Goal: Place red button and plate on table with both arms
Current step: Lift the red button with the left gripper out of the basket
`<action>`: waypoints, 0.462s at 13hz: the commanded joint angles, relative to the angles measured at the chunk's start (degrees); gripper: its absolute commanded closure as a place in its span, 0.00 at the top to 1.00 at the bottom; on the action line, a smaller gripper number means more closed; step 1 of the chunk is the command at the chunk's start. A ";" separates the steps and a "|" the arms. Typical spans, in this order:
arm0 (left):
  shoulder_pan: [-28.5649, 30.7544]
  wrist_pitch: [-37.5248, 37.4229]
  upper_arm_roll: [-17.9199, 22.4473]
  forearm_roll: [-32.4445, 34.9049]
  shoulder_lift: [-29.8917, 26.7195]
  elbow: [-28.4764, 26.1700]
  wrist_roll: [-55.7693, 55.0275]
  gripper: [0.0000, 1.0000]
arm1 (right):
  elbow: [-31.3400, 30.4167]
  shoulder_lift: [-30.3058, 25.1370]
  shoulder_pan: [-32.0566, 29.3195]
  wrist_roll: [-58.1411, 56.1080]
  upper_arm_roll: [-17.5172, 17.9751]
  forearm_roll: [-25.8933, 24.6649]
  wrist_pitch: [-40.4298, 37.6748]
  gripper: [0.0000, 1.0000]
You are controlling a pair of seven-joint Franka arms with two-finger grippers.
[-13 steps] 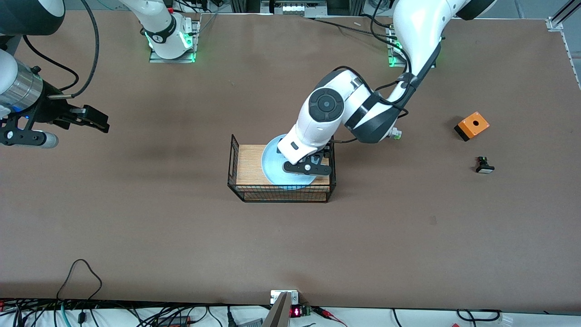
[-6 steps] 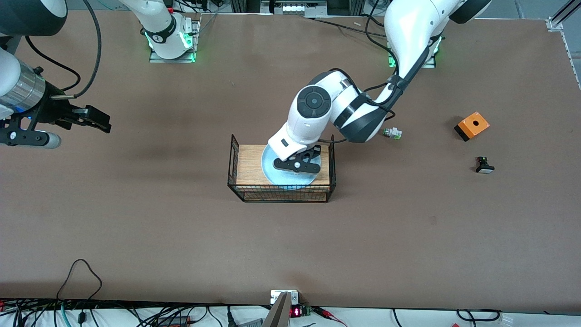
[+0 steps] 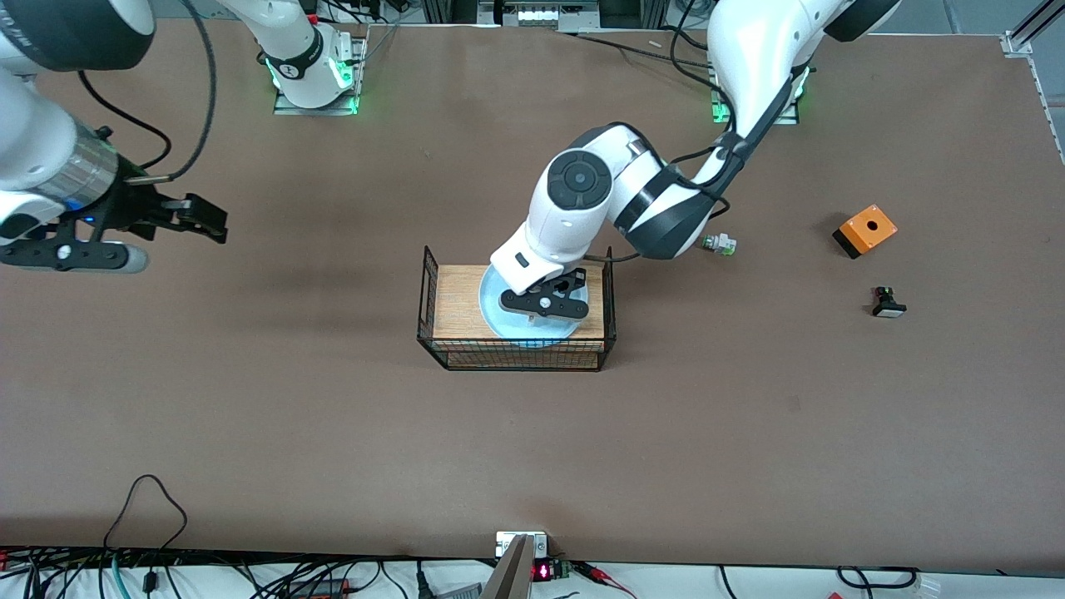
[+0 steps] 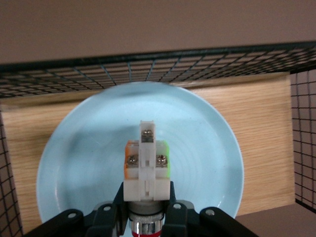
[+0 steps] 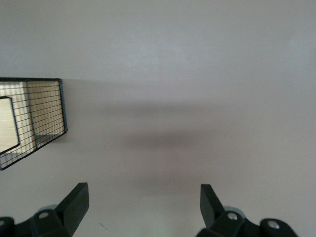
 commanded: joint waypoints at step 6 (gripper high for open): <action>6.37 -14.25 -0.62 1.28 -13.92 -0.08 0.27 0.00 | 1.33 0.51 1.32 1.33 -0.18 4.49 0.79 1.00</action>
